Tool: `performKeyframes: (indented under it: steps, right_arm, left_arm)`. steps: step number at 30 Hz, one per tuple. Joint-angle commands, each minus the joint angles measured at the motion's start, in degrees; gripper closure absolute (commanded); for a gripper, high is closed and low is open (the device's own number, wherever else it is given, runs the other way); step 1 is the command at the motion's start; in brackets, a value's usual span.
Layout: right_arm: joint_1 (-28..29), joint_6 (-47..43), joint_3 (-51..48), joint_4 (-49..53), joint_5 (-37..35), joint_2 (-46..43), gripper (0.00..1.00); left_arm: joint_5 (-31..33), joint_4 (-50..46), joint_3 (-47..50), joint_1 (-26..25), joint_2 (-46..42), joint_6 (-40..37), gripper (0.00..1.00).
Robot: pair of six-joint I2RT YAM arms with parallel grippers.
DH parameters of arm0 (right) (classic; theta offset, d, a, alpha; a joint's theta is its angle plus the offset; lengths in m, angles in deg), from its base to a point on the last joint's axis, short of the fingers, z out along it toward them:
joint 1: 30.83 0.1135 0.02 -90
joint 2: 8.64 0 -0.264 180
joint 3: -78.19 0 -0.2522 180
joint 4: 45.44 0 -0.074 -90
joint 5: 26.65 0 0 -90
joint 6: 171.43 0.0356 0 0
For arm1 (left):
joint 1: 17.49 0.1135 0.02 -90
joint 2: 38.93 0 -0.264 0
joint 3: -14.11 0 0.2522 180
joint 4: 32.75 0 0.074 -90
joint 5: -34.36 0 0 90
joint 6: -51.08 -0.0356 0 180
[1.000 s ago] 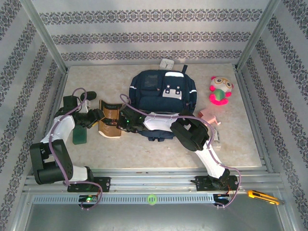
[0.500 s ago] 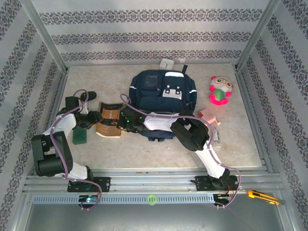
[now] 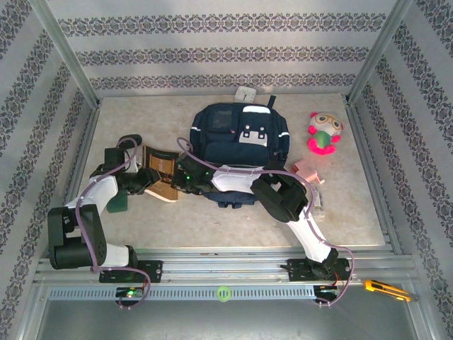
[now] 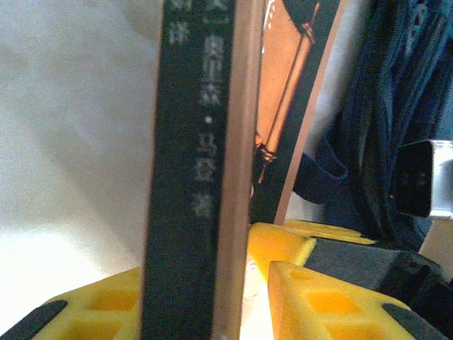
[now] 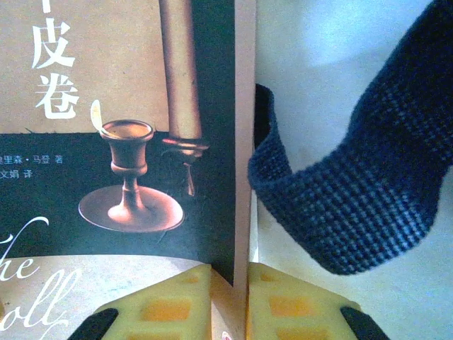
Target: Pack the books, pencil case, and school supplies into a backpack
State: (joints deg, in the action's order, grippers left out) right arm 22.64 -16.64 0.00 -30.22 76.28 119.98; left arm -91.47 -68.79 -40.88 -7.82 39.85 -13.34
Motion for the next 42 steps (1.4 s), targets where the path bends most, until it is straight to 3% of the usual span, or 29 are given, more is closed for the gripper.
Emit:
performKeyframes:
  steps: [1, 8, 12, 17, 26, 32, 35, 37, 38, 42]
  right_arm:
    - [0.4, 0.4, -1.8, -0.1, -0.6, -0.1, 0.85]
    - [0.0, -0.4, -3.2, -0.6, -1.7, -2.7, 0.8]
    - [-0.5, -1.4, -5.1, -2.0, -1.9, -7.5, 0.73]
    - [-1.6, -3.1, -9.1, -6.6, -0.8, -17.4, 0.62]
    - [-7.7, -14.2, -18.8, -12.6, -2.5, -36.7, 0.48]
    - [-16.2, -33.5, -31.0, -24.3, 10.0, -50.2, 0.38]
    - [-17.2, -40.6, -34.0, -25.4, 13.5, -55.1, 0.33]
    - [-17.4, -43.3, -35.2, -25.4, 14.7, -57.6, 0.25]
    - [-17.5, -44.4, -37.1, -26.5, 16.1, -61.2, 0.17]
    - [-18.4, -43.8, -38.0, -27.8, 20.1, -64.0, 0.14]
  left_arm:
    - [3.7, -7.6, -2.3, -1.2, -1.1, -3.1, 0.68]
    - [10.9, -13.9, -6.3, -1.1, -2.7, -7.5, 0.94]
    - [12.3, -16.1, -8.3, -1.2, -7.6, -9.2, 0.99]
    - [7.1, -14.9, -10.3, -1.1, -16.5, -10.9, 1.0]
    - [-13.8, 11.5, -9.1, -1.3, -29.7, -4.1, 1.0]
    - [-24.9, 37.8, -6.5, -3.3, -29.5, 7.5, 1.0]
    - [-27.1, 39.5, -7.4, -6.0, -28.2, 6.5, 1.0]
    - [-27.8, 38.2, -8.2, -8.1, -27.5, 4.2, 1.0]
    - [-28.5, 36.6, -9.4, -11.9, -26.1, 0.5, 1.0]
    - [-29.0, 46.6, -8.5, -17.1, -22.3, 3.6, 1.0]
